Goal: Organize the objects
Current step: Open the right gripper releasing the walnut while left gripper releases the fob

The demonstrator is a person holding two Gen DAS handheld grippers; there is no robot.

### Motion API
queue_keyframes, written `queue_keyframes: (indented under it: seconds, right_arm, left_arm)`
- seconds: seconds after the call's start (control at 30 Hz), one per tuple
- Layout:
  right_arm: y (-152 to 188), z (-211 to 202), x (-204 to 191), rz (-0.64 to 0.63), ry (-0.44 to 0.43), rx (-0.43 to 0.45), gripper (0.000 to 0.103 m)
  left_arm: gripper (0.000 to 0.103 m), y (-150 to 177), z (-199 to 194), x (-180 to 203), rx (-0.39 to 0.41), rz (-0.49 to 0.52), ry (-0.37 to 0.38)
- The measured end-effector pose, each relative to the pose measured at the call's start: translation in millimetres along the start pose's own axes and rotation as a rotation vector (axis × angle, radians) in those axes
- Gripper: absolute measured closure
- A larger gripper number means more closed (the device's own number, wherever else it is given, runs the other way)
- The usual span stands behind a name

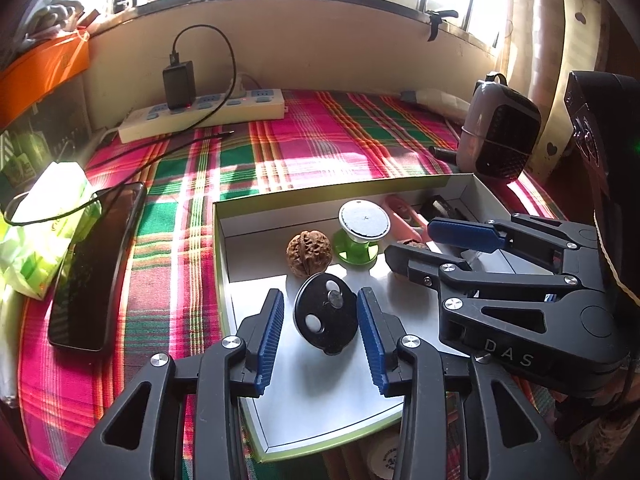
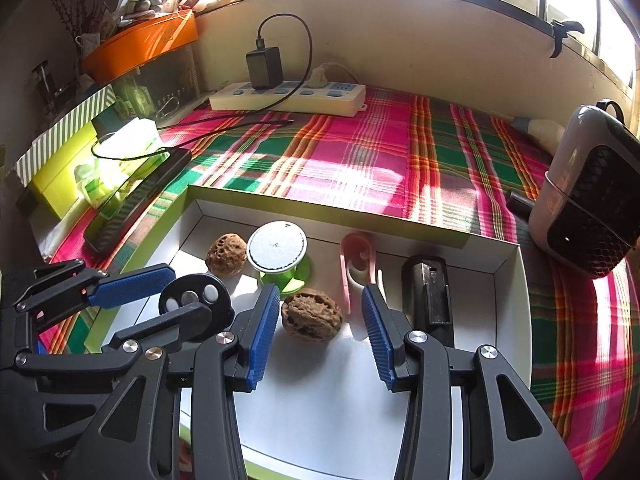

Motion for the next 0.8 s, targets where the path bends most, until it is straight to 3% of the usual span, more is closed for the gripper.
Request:
queue_keyframes:
  seconds: [0.8]
  right_arm:
    - [18, -34, 3, 0.068, 0.004, 0.052, 0.055]
  left_arm:
    - [0.066, 12, -37, 7, 0.072, -0.012, -0.032]
Point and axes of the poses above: each gripper's, at about its wrist camera, not at the fingertips, and z roughly the way its jaws point, x to its right, y to its underside, the point moved 3 cm from there along z, roughly the way its jaws point, and after that the axes turned 5 degrees about y, right-handed, at the moved point
